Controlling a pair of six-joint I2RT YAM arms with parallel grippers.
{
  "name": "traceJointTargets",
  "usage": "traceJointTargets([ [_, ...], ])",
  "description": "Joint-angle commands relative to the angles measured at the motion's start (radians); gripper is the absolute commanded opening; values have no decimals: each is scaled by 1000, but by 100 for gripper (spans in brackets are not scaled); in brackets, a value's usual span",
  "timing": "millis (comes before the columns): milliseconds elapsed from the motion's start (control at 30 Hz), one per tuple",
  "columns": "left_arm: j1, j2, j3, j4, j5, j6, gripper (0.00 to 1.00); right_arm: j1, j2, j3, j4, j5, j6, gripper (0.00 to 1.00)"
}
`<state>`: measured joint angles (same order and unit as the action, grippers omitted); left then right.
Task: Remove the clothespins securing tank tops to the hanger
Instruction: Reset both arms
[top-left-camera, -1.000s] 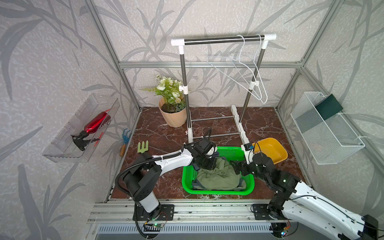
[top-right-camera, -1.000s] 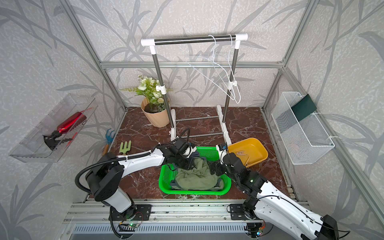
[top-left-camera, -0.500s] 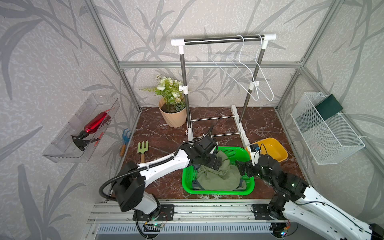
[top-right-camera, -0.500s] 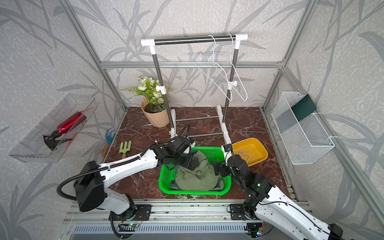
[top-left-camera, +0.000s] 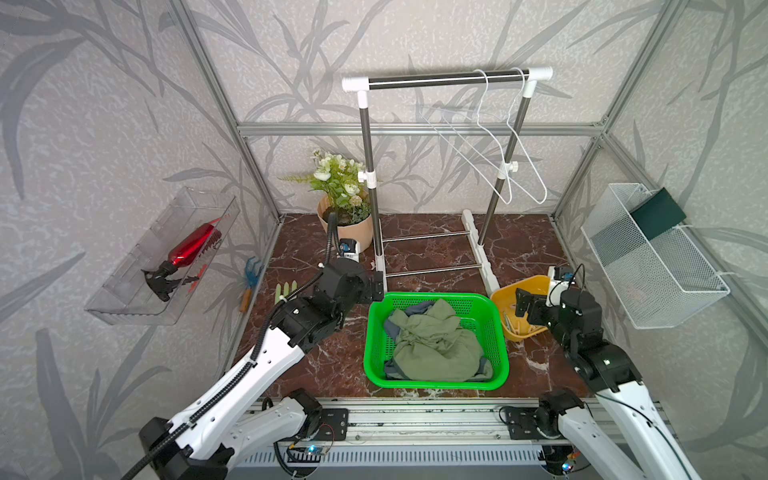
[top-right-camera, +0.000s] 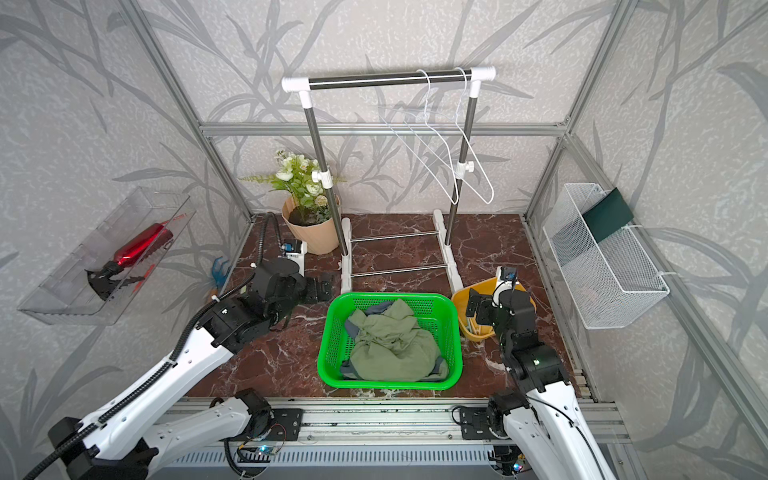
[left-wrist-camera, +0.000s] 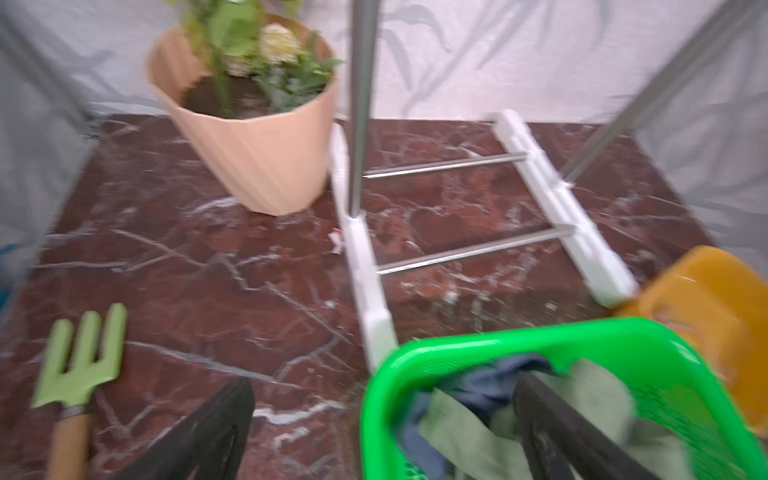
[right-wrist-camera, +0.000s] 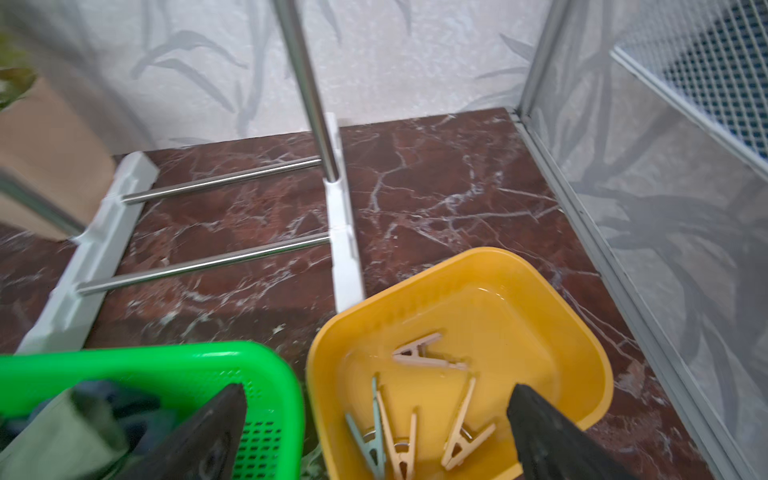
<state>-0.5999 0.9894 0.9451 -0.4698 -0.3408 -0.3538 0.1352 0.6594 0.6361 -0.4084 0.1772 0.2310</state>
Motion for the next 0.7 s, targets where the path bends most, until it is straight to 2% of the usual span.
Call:
traceJointTargets([
  [0,91,29,-153,284,-185,173,99,-149,132,-92,285,-96,-34,99],
  [33,132,48,-171,308,-170,188,99,-172,183,-117,365,-104,-50,99],
  [167,238,133,-282,476,-239,259,99,-185,412,-244,779,-112,-168,99],
  [300,357,221,-375,622,-233,205,99,-187,639,-334,1184,-143,-200,99],
  [367,386,254,-441,771,-255,224,99,-187,677,-314,1202,-211,-209,99],
  [433,415,287,-534,998,-189,273,99,-189,721,-277,1192,-259,-200,99],
  [500,451,348,-597,1218,-65,351,99,-189,756,-265,1227,-309,-183,99],
  [567,469,406,-590,1285,15,410,99,-184,808,-300,1341,-383,-203,99],
  [633,527,497,-557,1311,84,379,99,-161,912,-354,1551,-429,-252,99],
  [667,576,520,-551,1295,168,339,99,-148,975,-370,1675,-414,-241,99],
])
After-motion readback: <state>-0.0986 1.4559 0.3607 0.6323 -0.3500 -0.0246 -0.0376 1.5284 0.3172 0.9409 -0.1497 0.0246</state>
